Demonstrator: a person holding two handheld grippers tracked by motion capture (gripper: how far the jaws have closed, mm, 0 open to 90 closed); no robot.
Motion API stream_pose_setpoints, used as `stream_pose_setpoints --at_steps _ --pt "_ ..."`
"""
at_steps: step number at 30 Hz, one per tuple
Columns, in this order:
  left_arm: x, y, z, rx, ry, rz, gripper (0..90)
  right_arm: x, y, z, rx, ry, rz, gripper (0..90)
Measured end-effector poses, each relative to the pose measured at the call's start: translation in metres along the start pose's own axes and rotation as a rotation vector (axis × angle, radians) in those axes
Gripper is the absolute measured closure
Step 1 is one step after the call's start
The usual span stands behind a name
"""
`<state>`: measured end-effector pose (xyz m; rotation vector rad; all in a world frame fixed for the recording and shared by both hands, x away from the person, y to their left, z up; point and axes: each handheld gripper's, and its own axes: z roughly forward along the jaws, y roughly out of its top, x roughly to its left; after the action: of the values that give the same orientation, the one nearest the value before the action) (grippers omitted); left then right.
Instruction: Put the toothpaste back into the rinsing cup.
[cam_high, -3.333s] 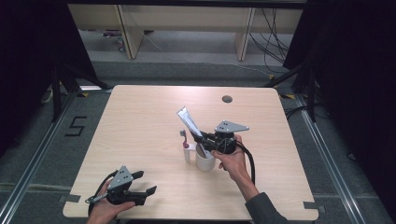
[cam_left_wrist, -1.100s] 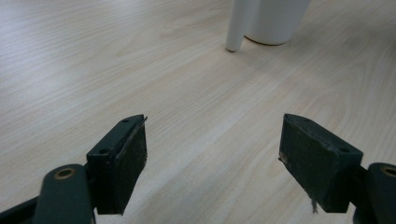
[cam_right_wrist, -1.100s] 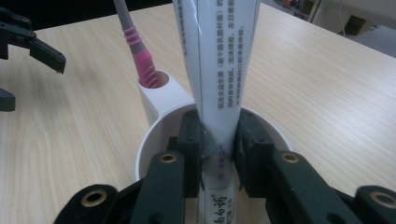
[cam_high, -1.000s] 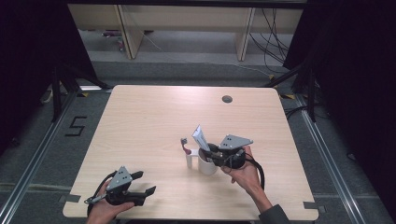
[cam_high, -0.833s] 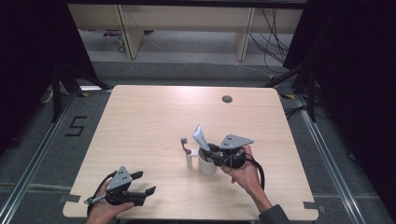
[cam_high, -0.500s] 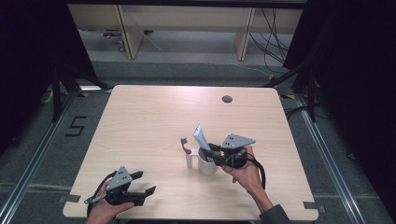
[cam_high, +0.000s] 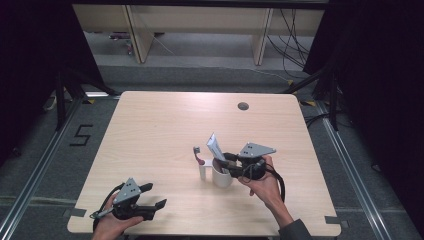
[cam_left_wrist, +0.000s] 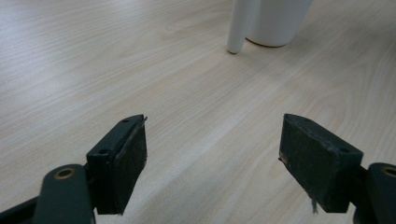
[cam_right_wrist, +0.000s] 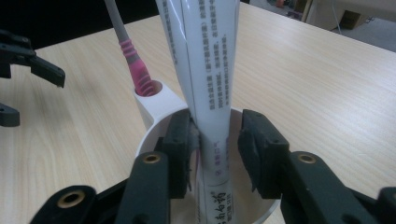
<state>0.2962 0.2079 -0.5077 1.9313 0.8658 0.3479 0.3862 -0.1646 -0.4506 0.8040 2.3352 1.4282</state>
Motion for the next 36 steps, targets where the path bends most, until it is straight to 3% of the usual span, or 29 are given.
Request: stream_pose_setpoints --at_steps 2,7,8,10,11,13,15,17,20,22,23,26,27,28,30,31,32,34,35,36 --pt "0.000 0.000 0.000 -0.002 0.002 -0.003 22.9 0.001 0.001 -0.002 -0.012 -0.006 0.032 59.1" --pt "0.000 0.001 -0.001 0.003 0.010 -0.002 22.9 -0.001 0.006 -0.012 -0.034 -0.013 0.020 55.8" --pt "0.000 0.001 -0.001 0.003 0.010 -0.001 22.9 0.000 0.006 -0.015 -0.022 -0.015 0.056 55.3" --pt "0.000 0.000 -0.001 0.004 0.007 0.003 22.9 -0.003 0.005 -0.017 -0.044 -0.037 0.024 54.2" --pt "0.000 0.000 -0.001 0.005 0.011 0.001 22.9 -0.002 0.005 -0.019 -0.029 -0.022 0.055 54.0" --pt "0.000 0.001 -0.001 0.003 0.010 0.000 22.8 -0.005 0.005 -0.022 -0.038 -0.033 0.046 53.0" --pt "0.000 0.000 -0.001 0.005 0.010 0.001 22.9 -0.005 0.005 -0.024 -0.046 -0.024 0.072 52.3" --pt "0.000 0.000 -0.001 0.004 0.011 -0.001 22.9 -0.008 0.005 -0.028 -0.062 -0.050 0.048 52.4" --pt "0.000 0.000 -0.001 0.004 0.010 0.002 22.8 -0.010 0.004 -0.032 -0.056 -0.037 0.073 51.6" --pt "0.000 0.000 0.000 0.001 0.002 0.002 22.8 -0.011 0.003 -0.037 -0.055 -0.059 0.064 51.4" --pt "0.000 0.000 0.001 0.001 0.007 -0.007 22.8 -0.011 0.001 -0.036 -0.068 -0.045 0.085 51.0" --pt "0.000 0.000 0.001 -0.002 0.003 -0.004 22.9 -0.015 -0.001 -0.043 -0.059 -0.072 0.085 49.1" --pt "0.000 0.000 0.000 -0.001 0.003 0.000 22.8 -0.016 -0.002 -0.043 -0.062 -0.062 0.095 48.4" --pt "0.000 0.000 0.000 0.002 0.004 0.001 22.8 -0.018 -0.003 -0.044 -0.065 -0.069 0.077 48.0" --pt "0.001 0.000 0.000 0.000 0.005 -0.001 22.8 -0.017 -0.004 -0.048 -0.052 -0.084 0.114 48.0" --pt "0.001 0.000 0.000 0.000 0.005 0.000 22.8 -0.020 -0.005 -0.049 -0.069 -0.094 0.092 47.8" --pt "0.001 0.000 0.000 0.001 0.004 0.001 22.8 -0.018 -0.006 -0.050 -0.055 -0.087 0.125 47.5" --pt "0.001 0.000 0.000 0.001 0.005 0.001 22.7 -0.022 -0.007 -0.052 -0.062 -0.102 0.093 46.9" --pt "0.001 0.000 0.000 0.000 0.004 0.001 22.7 -0.021 -0.008 -0.052 -0.057 -0.096 0.127 46.7" --pt "0.000 0.000 0.000 0.000 0.006 -0.001 22.7 -0.024 -0.008 -0.054 -0.055 -0.110 0.093 46.2"
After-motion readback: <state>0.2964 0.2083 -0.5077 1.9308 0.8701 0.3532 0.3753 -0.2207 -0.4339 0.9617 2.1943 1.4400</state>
